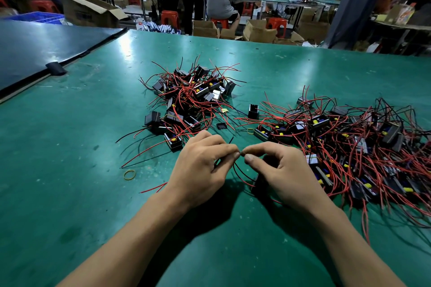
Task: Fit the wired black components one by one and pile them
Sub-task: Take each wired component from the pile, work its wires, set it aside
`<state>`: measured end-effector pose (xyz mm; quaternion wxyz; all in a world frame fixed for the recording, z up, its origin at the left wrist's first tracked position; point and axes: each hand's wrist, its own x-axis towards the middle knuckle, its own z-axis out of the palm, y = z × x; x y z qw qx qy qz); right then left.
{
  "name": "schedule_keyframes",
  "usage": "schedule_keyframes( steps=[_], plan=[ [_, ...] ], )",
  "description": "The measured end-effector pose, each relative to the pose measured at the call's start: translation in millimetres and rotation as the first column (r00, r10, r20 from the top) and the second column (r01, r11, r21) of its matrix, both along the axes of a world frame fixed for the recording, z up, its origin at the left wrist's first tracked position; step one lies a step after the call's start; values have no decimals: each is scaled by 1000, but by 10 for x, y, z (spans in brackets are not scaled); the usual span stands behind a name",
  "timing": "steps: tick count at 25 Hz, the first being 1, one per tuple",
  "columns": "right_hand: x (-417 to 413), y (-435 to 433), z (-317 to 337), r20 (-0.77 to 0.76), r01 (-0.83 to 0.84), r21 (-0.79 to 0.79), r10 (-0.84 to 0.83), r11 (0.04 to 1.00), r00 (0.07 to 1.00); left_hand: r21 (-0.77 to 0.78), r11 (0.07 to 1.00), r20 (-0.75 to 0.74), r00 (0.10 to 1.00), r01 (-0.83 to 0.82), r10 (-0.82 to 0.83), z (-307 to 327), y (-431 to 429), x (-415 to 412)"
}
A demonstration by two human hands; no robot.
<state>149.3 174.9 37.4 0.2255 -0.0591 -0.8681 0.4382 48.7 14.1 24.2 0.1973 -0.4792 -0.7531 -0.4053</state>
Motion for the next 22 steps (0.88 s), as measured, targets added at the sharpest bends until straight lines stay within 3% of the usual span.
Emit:
schedule_keyframes(
  steps=[4, 10, 13, 15, 18, 20, 22],
  plan=[
    [-9, 36, -87, -204, 38, 243, 13, 969, 979, -28, 1000, -10, 1000, 5, -6, 3, -6, 6],
    [-10, 118, -112, -203, -1, 396, 89, 918, 975, -124, 992, -106, 994, 17, -30, 24, -36, -1],
    [-8, 56, -78, -122, 33, 229, -5, 973, 992, -135, 991, -147, 989, -9, -11, 30, -29, 19],
    [-27, 1, -56, 89, 57, -12, -55, 998, 995, -125, 992, -179, 984, -26, 3, 36, -19, 38],
    [-35, -53, 7, 304, 122, -462, 28, 878, 952, -114, 993, -166, 986, -18, -1, 13, -11, 55],
    [-10, -42, 4, 225, 124, -400, -34, 908, 974, -87, 996, -114, 993, -10, 0, -7, -16, 36],
    [10, -22, 6, -20, 110, -124, -113, 986, 993, -74, 997, -59, 998, -13, 8, -17, -23, 7]
  ],
)
